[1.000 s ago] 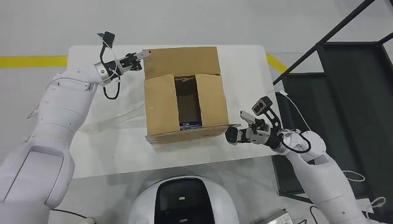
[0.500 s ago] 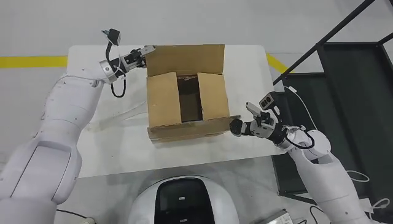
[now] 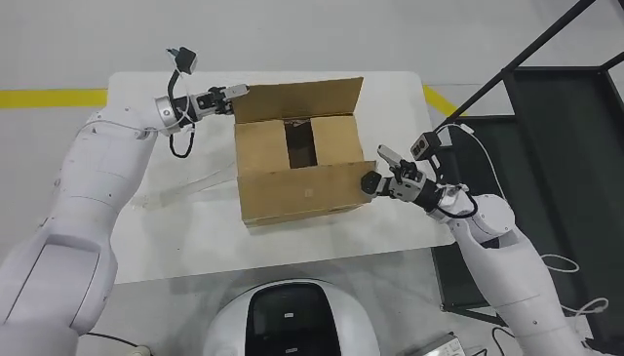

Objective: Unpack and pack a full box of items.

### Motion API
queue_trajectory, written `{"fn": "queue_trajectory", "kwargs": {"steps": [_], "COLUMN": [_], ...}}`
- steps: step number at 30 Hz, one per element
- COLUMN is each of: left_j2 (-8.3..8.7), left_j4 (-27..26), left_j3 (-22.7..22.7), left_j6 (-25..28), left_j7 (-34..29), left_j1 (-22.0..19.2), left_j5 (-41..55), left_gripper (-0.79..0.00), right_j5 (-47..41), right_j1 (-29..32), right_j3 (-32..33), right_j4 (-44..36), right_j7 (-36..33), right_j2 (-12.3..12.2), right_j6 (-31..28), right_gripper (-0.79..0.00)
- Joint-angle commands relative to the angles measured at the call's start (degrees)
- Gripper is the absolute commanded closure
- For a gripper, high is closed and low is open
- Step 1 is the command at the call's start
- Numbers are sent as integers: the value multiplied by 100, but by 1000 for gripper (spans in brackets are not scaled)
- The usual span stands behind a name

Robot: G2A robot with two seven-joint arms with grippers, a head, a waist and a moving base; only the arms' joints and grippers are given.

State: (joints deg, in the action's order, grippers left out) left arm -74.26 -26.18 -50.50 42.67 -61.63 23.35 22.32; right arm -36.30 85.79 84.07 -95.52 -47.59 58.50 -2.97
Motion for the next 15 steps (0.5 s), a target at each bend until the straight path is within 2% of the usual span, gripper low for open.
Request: {"fn": "queue_trajectory", "kwargs": {"steps": [1, 8, 15], "left_j2": [35, 187, 463], "left_j4": [-61, -651, -1114], "left_j3": [40, 387, 719], "left_j6": [13, -152, -323], "left_j7": [13, -153, -324], "left_j1": [6, 143, 248], "left_j5": [-53, -248, -276], "left_gripper": [-785, -785, -785], "right_j5": [91, 466, 591], "right_j1": [-62, -336, -485], "right_j3": [-46, -205, -265], "right_j4": [53, 341, 570], "right_j7": [124, 749, 773], "right_j2": [10, 64, 90], "right_j6": [8, -185, -329], "right_gripper": [-785, -785, -785]}}
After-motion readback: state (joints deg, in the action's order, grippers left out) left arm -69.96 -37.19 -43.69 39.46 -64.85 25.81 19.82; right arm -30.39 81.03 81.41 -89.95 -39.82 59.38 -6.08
